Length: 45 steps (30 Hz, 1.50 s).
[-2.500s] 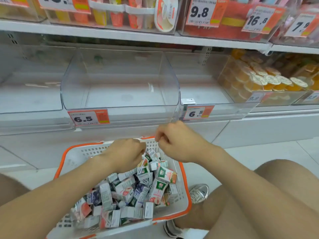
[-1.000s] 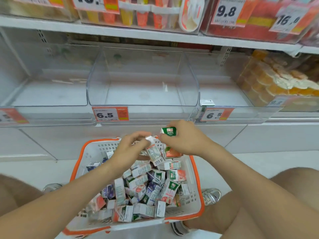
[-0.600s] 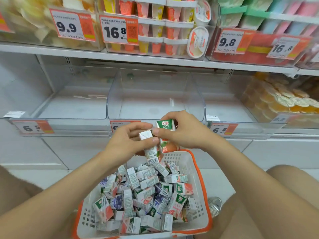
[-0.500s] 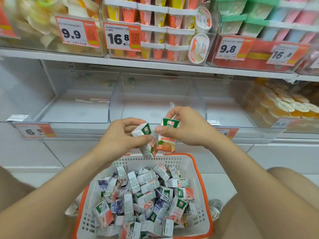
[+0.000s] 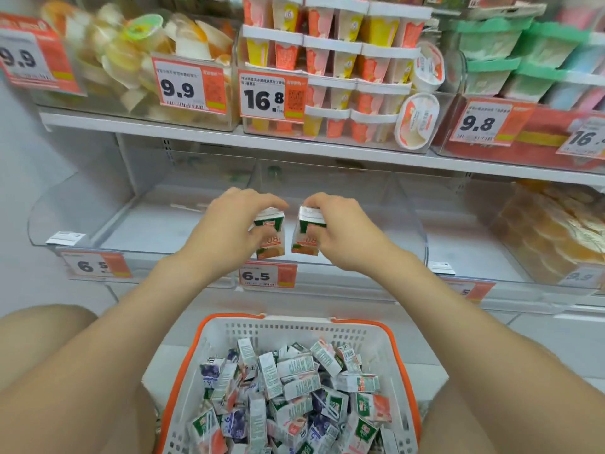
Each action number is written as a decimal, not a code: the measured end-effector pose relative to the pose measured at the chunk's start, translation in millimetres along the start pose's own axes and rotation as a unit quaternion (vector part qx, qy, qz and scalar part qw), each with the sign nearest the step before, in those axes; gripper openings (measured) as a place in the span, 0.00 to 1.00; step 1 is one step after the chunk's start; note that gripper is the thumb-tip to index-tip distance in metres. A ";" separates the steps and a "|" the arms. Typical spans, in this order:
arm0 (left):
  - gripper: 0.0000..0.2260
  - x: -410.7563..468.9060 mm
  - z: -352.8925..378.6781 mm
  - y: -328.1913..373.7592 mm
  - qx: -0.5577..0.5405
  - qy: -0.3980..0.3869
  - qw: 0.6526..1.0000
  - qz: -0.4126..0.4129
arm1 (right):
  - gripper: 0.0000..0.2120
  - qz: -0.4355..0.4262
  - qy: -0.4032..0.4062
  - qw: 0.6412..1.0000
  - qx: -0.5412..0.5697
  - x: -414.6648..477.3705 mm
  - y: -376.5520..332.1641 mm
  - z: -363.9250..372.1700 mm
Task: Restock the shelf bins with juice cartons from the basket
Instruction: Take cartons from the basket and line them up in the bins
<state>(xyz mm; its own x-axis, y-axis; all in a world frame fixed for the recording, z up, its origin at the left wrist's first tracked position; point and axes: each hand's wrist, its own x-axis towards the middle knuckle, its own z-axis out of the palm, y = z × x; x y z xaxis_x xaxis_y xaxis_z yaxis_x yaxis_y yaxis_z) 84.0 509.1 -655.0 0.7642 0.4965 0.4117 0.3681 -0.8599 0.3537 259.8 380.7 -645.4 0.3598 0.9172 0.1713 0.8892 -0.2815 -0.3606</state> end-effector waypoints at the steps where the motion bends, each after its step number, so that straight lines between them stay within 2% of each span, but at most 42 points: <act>1: 0.19 4.0 2.3 -0.5 0.015 -0.002 1.000 -0.006 | 0.18 -0.009 -0.016 1.000 -0.015 5.9 1.6 5.0; 6: 0.18 22.7 11.5 -4.3 0.085 -0.042 0.995 -0.006 | 0.21 -0.008 -0.114 0.993 -0.030 26.3 13.1 25.5; 11: 0.17 20.7 22.8 -7.2 0.203 -0.127 0.971 -0.006 | 0.21 0.012 -0.147 0.989 0.001 32.7 20.7 35.5; 13: 0.19 16.2 30.3 -10.1 0.255 -0.140 0.957 0.010 | 0.19 0.029 -0.159 0.986 0.033 33.7 21.2 35.0; 17: 0.23 15.7 35.4 -13.4 0.312 -0.133 0.940 0.030 | 0.17 0.077 -0.195 0.963 0.171 35.0 20.1 36.7; 20: 0.21 16.2 41.0 -20.1 0.281 -0.126 0.951 0.037 | 0.18 0.098 -0.213 0.950 0.207 38.9 20.2 37.6; 25: 0.14 17.1 42.3 -25.6 0.169 -0.140 0.976 0.013 | 0.17 0.094 -0.231 0.951 0.185 45.2 30.2 29.5; 30: 0.12 11.0 44.2 -24.5 0.215 -0.157 0.964 0.016 | 0.15 0.093 -0.242 0.945 0.199 39.1 37.0 27.8; 33: 0.11 8.0 33.7 -24.6 0.234 -0.181 0.955 0.010 | 0.12 0.107 -0.248 0.930 0.250 39.4 35.9 34.0; 35: 0.10 1.9 26.1 -19.8 0.238 -0.170 0.956 0.012 | 0.11 0.122 -0.263 0.922 0.256 40.5 35.4 34.8; 38: 0.23 -15.8 22.6 -12.0 0.224 -0.133 0.965 -0.018 | 0.09 0.131 -0.276 0.915 0.262 40.8 31.9 41.5; 41: 0.33 -32.0 30.3 -9.2 0.183 -0.133 0.971 -0.080 | 0.10 0.129 -0.252 0.917 0.281 42.1 25.2 50.8; 45: 0.30 -41.0 38.9 -11.0 0.163 -0.084 0.978 -0.103 | 0.09 0.112 -0.265 0.930 0.231 44.0 20.2 52.7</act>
<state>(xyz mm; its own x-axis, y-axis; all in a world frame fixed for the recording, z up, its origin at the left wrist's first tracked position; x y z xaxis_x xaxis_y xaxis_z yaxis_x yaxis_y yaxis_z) 69.3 493.6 -708.4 0.7219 0.6607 0.2055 0.6522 -0.7490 0.1168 278.7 430.3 -693.5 0.2240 0.8945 -0.3868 0.5483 -0.4438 -0.7088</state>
